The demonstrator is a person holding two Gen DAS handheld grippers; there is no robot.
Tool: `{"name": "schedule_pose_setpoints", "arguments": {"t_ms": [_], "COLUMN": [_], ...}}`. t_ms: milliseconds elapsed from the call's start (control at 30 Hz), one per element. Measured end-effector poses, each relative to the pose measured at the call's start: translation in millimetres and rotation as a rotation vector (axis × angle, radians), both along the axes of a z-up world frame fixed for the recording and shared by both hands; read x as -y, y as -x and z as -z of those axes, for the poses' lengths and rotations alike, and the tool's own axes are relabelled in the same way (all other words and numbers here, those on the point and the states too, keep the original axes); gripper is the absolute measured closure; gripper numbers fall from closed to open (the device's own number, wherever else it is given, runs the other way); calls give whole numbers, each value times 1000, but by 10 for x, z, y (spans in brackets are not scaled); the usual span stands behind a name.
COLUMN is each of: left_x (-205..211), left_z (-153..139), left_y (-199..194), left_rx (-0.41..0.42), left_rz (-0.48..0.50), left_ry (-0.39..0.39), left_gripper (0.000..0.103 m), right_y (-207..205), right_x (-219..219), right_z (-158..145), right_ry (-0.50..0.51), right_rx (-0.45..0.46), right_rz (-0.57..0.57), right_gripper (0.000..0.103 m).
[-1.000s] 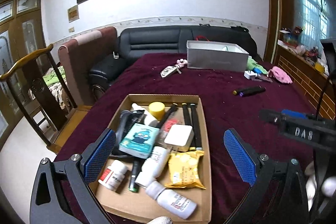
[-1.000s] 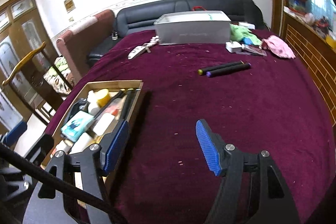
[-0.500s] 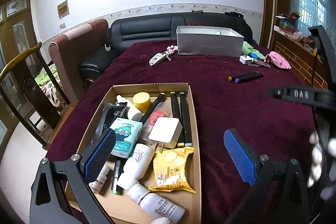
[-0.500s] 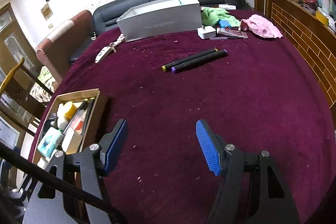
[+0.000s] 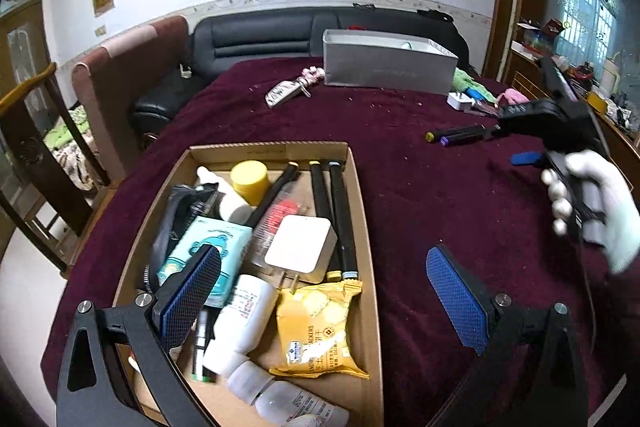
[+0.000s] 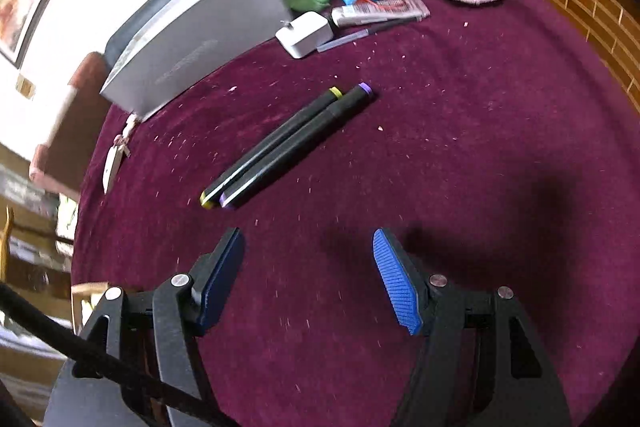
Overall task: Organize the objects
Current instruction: 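Move both grippers back toward the black markers on the table, then grasp the black markers with the right gripper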
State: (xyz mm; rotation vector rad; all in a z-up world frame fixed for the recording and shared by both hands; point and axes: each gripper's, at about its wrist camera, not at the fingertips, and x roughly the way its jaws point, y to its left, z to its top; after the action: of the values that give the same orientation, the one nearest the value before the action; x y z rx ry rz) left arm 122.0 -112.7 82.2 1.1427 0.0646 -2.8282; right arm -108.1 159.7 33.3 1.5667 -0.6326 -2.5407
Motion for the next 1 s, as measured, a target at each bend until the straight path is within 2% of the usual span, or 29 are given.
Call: {"name": "schedule_pose_setpoints", "arguments": {"t_ms": [167, 300, 500, 667, 733, 767, 833, 900, 1000], "left_x": [21, 47, 63, 108, 132, 147, 170, 184, 173], "left_z": [61, 51, 52, 92, 104, 100, 89, 64, 23], "left_y": [50, 57, 68, 89, 87, 80, 61, 31, -11], "left_rx": [27, 15, 3, 18, 20, 20, 16, 7, -4], "left_rz": [47, 79, 110, 105, 101, 99, 98, 101, 116], "left_ry": [-38, -64, -89, -104, -116, -124, -136, -147, -162], "left_gripper": [2, 2, 2, 2, 2, 2, 2, 2, 2], "right_y": [346, 567, 798, 883, 870, 843, 760, 585, 242], "right_x": [-22, 30, 221, 482, 594, 610, 578, 482, 330], "right_z": [72, 84, 156, 184, 200, 186, 165, 145, 135], "right_ry": [22, 19, -125, -319, -431, -444, -430, -408, -374], "right_rx": [11, 24, 55, 73, 104, 105, 132, 160, 176], "right_rz": [100, 126, 167, 111, 58, 39, 3, -43, -99], "right_gripper": [37, 37, 36, 36, 46, 51, 69, 74, 75]}}
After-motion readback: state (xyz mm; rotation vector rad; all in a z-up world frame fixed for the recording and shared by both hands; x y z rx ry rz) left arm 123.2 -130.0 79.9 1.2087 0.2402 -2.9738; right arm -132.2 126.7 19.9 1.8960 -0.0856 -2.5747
